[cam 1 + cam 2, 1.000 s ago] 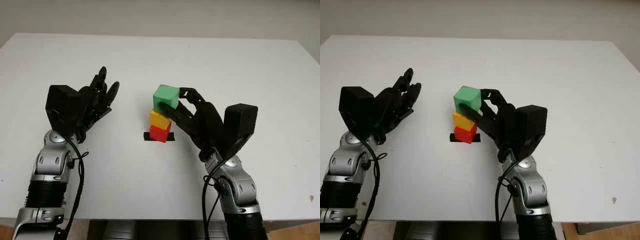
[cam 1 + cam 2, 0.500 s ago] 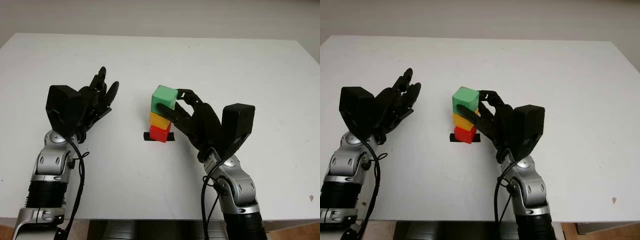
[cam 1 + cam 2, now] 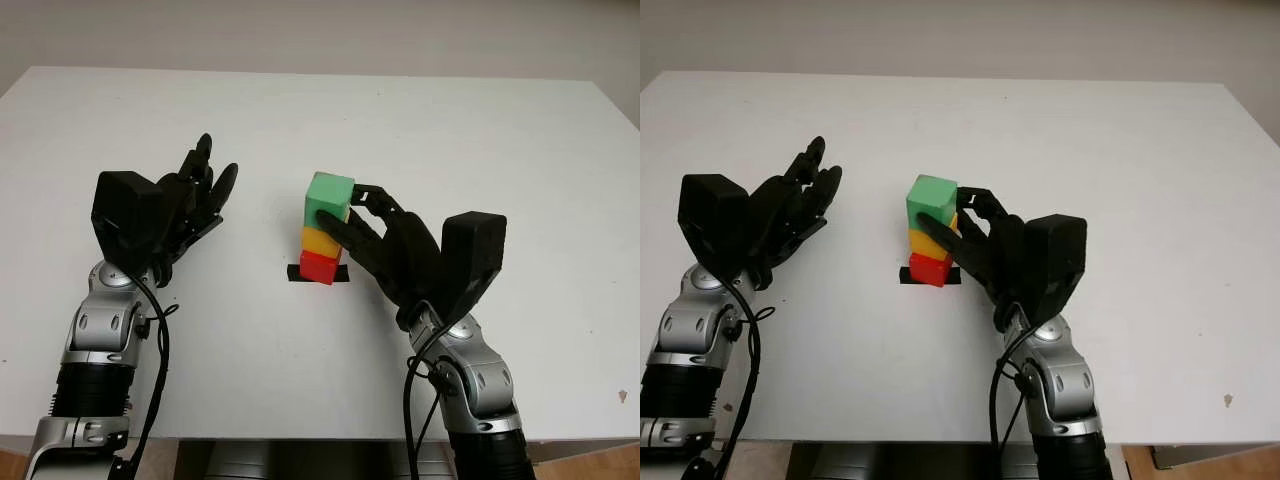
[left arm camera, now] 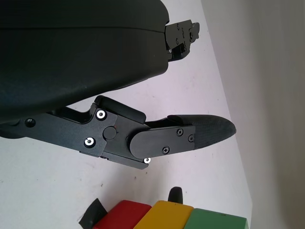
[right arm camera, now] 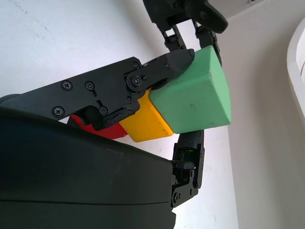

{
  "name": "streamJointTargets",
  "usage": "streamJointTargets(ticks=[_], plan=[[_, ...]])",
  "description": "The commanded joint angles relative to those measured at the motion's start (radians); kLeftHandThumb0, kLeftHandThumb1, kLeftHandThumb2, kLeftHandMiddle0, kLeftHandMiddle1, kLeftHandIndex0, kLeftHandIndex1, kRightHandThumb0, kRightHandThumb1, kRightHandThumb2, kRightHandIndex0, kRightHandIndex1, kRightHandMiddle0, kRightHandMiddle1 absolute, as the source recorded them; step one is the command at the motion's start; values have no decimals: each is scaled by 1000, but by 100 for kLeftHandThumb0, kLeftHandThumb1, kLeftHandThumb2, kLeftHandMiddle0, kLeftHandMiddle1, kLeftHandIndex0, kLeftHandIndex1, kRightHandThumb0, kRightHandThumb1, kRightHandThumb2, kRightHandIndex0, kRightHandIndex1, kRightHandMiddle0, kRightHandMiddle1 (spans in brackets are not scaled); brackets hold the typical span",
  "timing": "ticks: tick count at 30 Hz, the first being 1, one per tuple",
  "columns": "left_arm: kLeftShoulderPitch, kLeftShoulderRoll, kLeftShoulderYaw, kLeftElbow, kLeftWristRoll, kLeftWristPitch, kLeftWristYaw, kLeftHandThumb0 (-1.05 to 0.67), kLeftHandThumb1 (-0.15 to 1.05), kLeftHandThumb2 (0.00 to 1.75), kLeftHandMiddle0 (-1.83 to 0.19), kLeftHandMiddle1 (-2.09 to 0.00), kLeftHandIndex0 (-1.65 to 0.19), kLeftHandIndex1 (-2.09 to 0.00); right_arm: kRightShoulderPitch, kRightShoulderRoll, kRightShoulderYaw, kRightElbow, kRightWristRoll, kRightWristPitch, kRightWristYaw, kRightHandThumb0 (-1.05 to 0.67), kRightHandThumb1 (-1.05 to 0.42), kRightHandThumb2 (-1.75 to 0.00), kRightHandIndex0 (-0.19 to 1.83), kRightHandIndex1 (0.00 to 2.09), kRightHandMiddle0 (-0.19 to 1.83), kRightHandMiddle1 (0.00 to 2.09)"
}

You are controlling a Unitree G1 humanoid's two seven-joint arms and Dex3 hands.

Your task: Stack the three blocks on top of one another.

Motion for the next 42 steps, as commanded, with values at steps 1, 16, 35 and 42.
streamJointTargets(ticks=[1, 16, 35, 42], plan=[[-1, 1, 3, -7, -4, -8, -5, -75, 105, 52, 19, 0, 19, 0, 13, -3, -8, -19, -4, -12, 3, -56, -94, -5, 22, 5, 14, 121], [-5, -3, 3, 6, -9, -15, -10, -76, 105, 50, 19, 0, 19, 0, 50, -58, -13, 15, 50, -175, 212, -58, -90, -5, -12, 2, -10, 39], [-3, -2, 7, 30, -5, -69, -8, -73, 105, 58, 19, 0, 19, 0, 3, -206, -119, 189, -58, -756, 271, -82, -105, -62, -17, 2, -14, 4], [6, -6, 18, 43, -15, -117, -6, -71, 105, 64, 19, 0, 19, 0, -113, -207, -183, 283, -48, -675, 155, -83, -105, -63, -19, 2, -17, 3]])
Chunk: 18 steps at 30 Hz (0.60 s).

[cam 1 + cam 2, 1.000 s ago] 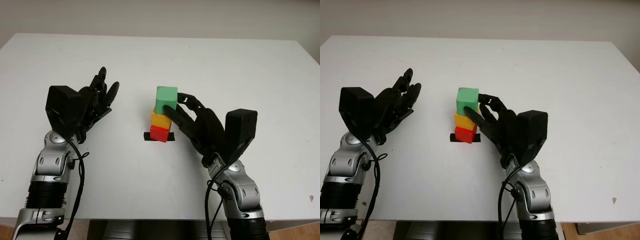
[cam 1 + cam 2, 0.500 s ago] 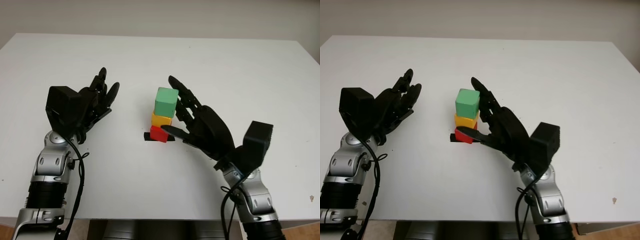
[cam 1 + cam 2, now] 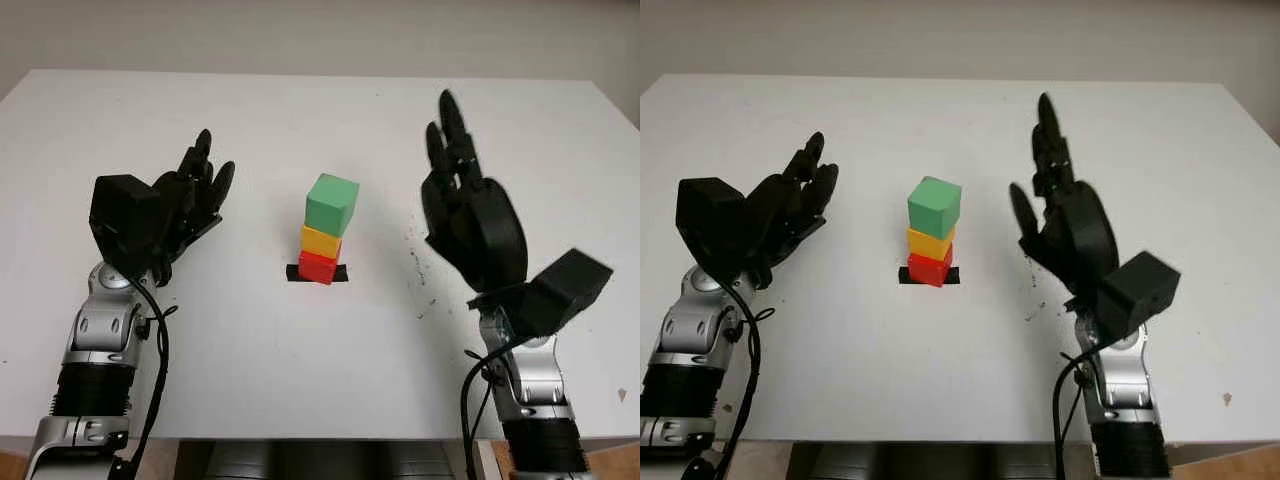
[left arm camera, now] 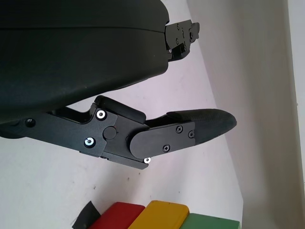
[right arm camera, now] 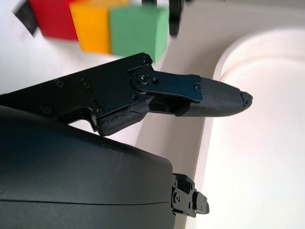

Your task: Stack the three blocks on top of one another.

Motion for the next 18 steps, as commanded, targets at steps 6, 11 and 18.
streamJointTargets(ticks=[6, 11, 18], plan=[[9, -7, 13, -2, -14, -14, 4, -71, 105, 63, 19, 0, 19, 0, -74, -11, -24, 46, 43, 128, -5, -85, -105, -63, -19, 0, -19, 0], [13, -12, 17, -5, -22, -24, 7, -70, 105, 63, 19, 0, 19, 0, -126, -11, -46, 75, 89, 288, -17, -77, -105, -68, -19, 0, -19, 0], [19, -32, 36, -7, -49, -32, 19, -72, 105, 63, 19, 0, 19, 0, -168, -6, -51, 113, 115, 421, -28, -77, -105, -67, -19, 0, -19, 0]])
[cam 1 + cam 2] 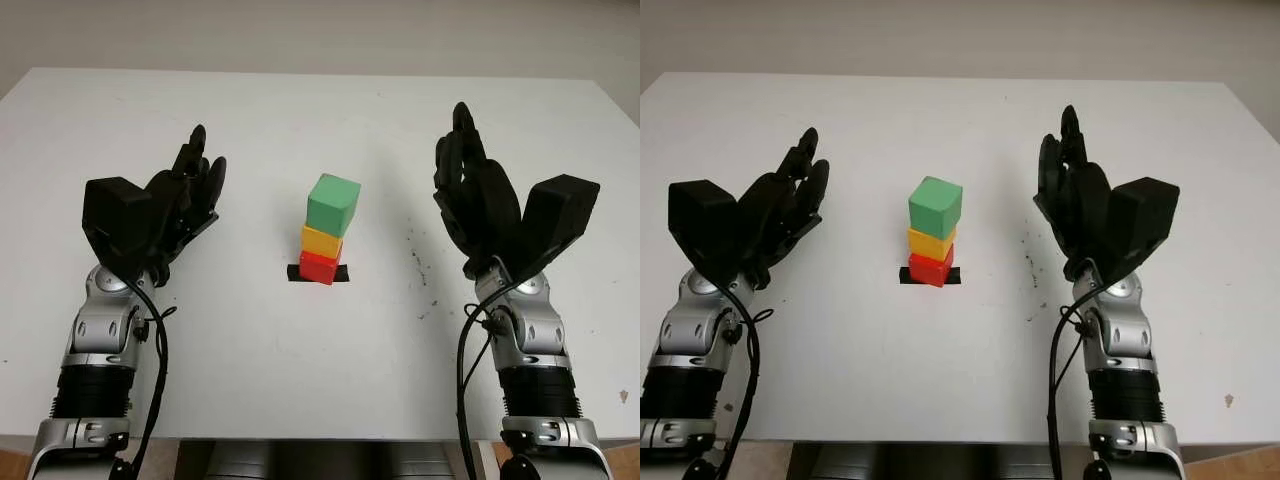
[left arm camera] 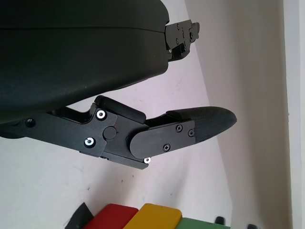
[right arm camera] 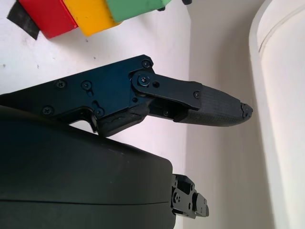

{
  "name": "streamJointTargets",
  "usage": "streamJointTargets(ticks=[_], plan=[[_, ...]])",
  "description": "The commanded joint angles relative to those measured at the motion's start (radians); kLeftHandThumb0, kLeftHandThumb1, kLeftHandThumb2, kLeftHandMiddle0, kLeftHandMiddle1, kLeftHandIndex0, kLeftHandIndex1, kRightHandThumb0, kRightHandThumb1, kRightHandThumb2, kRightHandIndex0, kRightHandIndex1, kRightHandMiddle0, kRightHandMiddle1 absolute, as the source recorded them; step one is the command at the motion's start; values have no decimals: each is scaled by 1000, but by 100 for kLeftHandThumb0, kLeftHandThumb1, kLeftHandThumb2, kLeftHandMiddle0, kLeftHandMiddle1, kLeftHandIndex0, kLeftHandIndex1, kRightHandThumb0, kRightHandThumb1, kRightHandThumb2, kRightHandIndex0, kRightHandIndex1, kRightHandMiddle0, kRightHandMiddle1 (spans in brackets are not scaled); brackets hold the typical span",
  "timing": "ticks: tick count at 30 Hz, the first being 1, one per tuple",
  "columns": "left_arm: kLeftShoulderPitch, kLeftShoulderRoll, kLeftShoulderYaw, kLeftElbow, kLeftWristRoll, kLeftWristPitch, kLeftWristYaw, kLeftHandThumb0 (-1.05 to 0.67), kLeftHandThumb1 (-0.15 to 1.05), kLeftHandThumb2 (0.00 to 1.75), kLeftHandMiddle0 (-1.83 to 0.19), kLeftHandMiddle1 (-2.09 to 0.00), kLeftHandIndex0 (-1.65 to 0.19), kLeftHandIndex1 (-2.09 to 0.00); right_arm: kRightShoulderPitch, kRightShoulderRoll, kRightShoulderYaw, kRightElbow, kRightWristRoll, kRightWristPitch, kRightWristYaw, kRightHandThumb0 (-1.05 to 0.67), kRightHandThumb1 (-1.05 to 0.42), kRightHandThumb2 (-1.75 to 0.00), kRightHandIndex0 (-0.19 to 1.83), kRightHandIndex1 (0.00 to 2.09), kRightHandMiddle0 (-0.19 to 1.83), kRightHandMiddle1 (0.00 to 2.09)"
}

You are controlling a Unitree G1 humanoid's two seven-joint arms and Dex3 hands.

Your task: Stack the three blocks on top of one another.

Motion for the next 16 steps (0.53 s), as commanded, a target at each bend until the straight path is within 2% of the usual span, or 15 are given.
streamJointTargets(ticks=[1, 6, 16], plan=[[11, -11, 16, -8, -16, -13, 5, -72, 105, 63, 19, 0, 19, 0, -30, -1, -2, 9, 15, 52, 3, -78, -105, -67, -19, 0, -19, 0], [16, -25, 23, -12, -30, -7, 17, -73, 105, 66, 19, 0, 19, 0, -51, 4, -15, 15, 43, 165, -7, -75, -105, -66, -19, 0, -19, 0], [15, -48, 30, 5, -45, -34, 16, -71, 105, 66, 19, 0, 19, 0, -17, 31, 5, -17, 0, 100, -49, -72, -105, -68, -19, 0, -19, 0]])
